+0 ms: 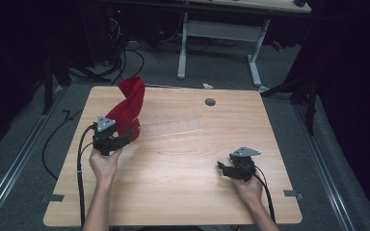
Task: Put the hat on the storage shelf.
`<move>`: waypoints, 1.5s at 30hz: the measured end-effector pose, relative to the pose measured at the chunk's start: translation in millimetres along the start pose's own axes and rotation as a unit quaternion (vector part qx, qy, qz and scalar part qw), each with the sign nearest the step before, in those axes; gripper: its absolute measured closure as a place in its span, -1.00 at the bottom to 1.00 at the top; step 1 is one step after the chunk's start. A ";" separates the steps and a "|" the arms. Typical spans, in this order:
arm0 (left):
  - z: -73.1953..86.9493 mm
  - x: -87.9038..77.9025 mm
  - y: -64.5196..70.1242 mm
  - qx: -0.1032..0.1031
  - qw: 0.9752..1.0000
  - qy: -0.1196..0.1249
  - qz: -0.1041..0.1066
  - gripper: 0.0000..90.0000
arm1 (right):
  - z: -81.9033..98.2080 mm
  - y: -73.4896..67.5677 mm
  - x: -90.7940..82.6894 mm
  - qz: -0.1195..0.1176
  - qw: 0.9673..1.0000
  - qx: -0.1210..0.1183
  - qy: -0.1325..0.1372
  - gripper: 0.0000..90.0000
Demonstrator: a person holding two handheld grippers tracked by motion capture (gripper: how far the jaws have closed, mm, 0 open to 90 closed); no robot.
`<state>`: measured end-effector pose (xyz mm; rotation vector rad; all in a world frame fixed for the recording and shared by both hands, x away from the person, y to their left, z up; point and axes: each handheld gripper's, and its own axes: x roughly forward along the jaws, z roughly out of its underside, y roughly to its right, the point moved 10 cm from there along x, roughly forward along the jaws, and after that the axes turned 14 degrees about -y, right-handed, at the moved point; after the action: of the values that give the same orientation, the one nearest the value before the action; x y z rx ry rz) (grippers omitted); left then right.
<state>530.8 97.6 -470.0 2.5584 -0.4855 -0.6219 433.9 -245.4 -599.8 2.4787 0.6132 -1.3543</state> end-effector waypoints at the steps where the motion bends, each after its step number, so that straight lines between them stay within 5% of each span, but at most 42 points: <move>1: -0.2 -1.6 0.9 0.000 1.000 0.002 0.002 -0.14 | 0.0 0.0 0.0 0.000 1.000 0.000 0.000 -0.19; 45: 24.7 -47.6 17.1 -0.001 0.999 0.009 0.032 -0.18 | 0.0 -0.2 0.0 0.000 1.000 0.000 0.000 -0.19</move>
<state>474.8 95.4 -464.7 2.5334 -0.5561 -0.5752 433.8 -245.3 -599.9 2.4783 0.6127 -1.3536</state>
